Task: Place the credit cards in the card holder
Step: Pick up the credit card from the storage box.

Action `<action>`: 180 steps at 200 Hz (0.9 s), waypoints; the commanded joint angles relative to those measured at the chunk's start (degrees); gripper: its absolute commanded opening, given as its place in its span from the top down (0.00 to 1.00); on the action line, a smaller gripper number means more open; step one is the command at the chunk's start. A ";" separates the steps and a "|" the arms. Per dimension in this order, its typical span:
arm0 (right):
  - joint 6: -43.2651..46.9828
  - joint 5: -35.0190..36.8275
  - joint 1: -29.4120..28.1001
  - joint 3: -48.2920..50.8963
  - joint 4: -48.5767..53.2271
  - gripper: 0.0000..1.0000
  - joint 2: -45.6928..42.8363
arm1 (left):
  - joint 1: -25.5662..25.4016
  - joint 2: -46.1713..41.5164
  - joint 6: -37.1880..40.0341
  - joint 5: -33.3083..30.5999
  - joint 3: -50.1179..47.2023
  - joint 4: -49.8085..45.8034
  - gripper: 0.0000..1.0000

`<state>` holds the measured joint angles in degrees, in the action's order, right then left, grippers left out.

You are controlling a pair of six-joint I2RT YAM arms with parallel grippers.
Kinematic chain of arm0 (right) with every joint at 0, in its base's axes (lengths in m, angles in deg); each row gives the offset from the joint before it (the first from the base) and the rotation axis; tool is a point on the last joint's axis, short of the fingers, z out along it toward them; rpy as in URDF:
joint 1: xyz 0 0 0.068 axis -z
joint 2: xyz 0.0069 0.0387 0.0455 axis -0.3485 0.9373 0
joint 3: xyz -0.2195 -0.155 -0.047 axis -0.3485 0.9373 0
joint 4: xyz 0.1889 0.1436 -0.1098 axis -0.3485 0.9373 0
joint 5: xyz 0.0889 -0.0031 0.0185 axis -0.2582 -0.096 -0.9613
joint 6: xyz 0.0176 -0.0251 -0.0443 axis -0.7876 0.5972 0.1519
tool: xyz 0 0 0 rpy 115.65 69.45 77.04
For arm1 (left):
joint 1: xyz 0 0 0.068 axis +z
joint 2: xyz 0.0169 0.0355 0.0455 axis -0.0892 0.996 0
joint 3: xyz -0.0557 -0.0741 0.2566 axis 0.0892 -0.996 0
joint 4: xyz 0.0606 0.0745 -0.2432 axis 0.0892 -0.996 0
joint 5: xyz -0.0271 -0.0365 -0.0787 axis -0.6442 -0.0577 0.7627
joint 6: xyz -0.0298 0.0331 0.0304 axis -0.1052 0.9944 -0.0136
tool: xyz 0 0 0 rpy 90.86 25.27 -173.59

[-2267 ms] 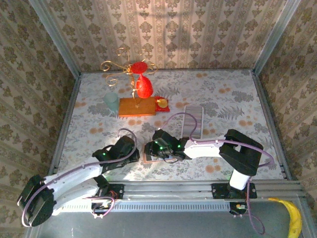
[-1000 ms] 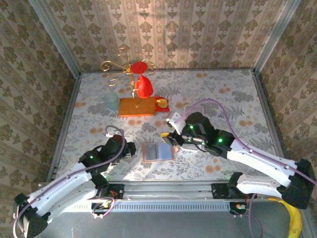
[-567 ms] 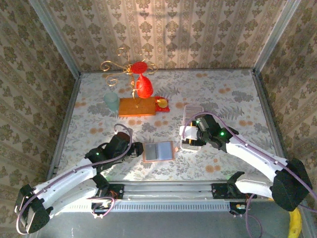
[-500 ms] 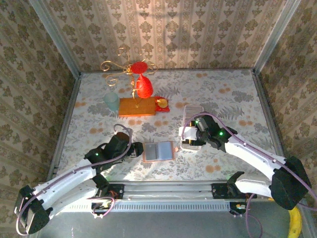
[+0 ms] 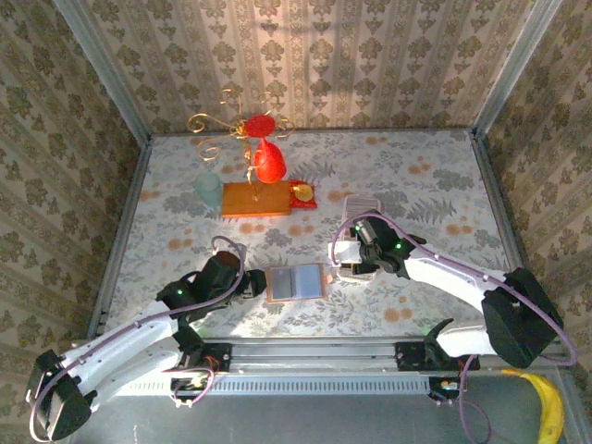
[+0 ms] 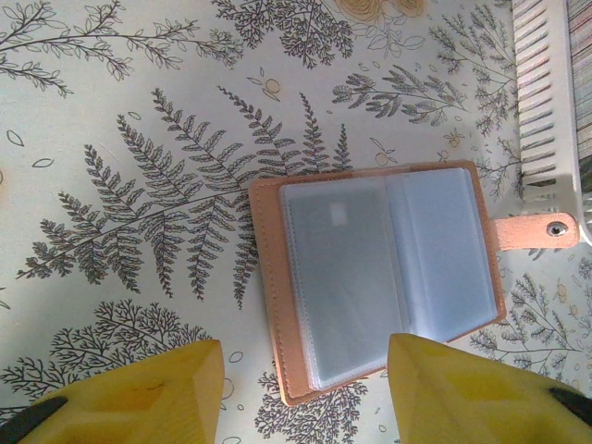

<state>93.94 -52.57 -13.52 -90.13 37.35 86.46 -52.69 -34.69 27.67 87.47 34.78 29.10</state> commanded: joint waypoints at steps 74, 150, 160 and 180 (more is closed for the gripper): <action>1.80 3.56 -2.10 0.06 0.38 0.44 4.24 | 0.28 0.25 0.03 0.53 -1.03 1.01 0.52; 1.99 4.79 -2.91 1.11 2.33 0.60 -0.60 | 0.22 1.52 -0.57 0.89 -1.21 1.94 0.55; 1.96 4.99 -3.13 1.13 2.54 0.61 -0.70 | 0.23 1.70 -0.67 0.96 -1.21 2.02 0.55; 1.82 5.34 -3.60 1.03 3.06 0.68 -0.82 | 0.24 1.79 -0.75 1.23 -1.21 2.11 0.56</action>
<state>95.16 -49.18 -16.45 -89.70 38.68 86.79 -52.69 -33.07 27.61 87.77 34.06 30.68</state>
